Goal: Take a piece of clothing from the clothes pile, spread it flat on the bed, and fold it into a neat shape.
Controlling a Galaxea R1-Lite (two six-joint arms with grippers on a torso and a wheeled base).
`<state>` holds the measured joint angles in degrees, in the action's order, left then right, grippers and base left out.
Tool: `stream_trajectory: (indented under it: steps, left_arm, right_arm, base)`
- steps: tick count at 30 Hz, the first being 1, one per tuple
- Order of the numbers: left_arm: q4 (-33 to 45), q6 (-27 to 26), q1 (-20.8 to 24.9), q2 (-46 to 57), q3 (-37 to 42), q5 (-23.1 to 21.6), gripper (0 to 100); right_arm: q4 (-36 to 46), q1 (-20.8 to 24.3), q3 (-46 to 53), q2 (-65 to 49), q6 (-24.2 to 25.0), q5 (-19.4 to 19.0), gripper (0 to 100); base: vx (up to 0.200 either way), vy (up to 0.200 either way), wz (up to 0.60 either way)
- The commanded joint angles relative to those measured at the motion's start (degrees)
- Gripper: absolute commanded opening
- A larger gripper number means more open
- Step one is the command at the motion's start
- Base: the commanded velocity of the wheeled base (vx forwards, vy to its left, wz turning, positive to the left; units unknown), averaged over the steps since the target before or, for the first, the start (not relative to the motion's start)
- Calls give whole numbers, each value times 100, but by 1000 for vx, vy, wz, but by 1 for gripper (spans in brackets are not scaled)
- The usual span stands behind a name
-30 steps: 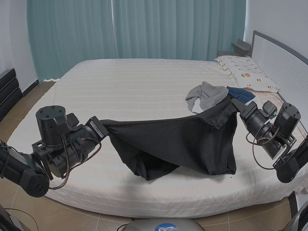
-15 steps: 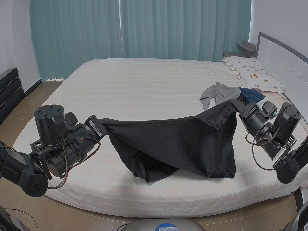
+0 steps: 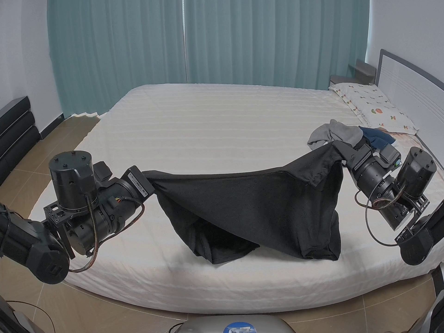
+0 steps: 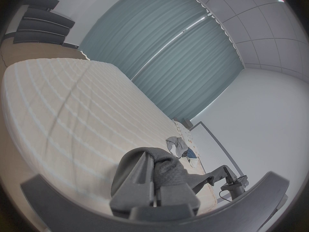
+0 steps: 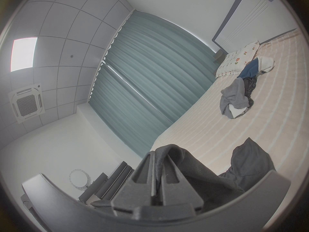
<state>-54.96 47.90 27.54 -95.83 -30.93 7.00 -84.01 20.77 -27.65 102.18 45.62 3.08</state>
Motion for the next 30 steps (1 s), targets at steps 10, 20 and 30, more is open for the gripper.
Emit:
stream_trajectory:
  steps: [10, 20, 30]
  left_arm:
    - [2, 0, 85, 21, 25, -23, 0]
    - [64, -79, 173, 688, 25, -23, 0]
    - [2551, -562, -108, 1146, -1979, 21, 0]
  right_arm:
    - [7, 94, 216, -313, -27, 8, 0]
    - [640, 331, 23, -1939, -290, 26, 0]
    - [3769, -179, -2763, -2791, -457, 26, 0]
  base:
    - [-120, 0, 0]
    - [-180, 0, 0]
    - [0, 0, 0]
